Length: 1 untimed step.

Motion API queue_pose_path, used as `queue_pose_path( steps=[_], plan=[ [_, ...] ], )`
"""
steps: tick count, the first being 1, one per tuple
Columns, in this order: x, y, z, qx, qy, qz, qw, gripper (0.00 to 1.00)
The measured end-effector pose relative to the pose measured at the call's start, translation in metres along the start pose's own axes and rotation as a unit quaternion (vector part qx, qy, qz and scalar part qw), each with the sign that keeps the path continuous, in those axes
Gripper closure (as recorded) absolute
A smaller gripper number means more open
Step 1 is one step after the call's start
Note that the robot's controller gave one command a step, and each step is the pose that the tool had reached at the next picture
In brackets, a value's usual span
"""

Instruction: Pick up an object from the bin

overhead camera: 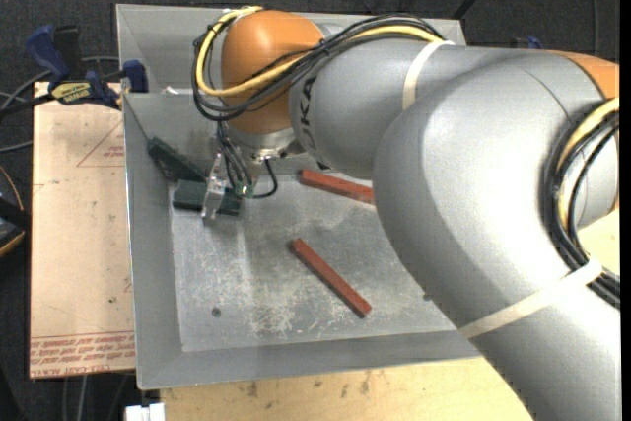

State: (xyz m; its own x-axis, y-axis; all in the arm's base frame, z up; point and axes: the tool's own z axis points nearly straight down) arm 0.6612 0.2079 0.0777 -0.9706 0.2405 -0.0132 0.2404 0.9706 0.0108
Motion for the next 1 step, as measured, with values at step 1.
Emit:
queue_pose_path(
  steps=[1],
  plan=[
    [0.0291, 0.011, -0.1252, 0.005, 0.0058, 0.014, 0.9999, 1.0]
  ],
)
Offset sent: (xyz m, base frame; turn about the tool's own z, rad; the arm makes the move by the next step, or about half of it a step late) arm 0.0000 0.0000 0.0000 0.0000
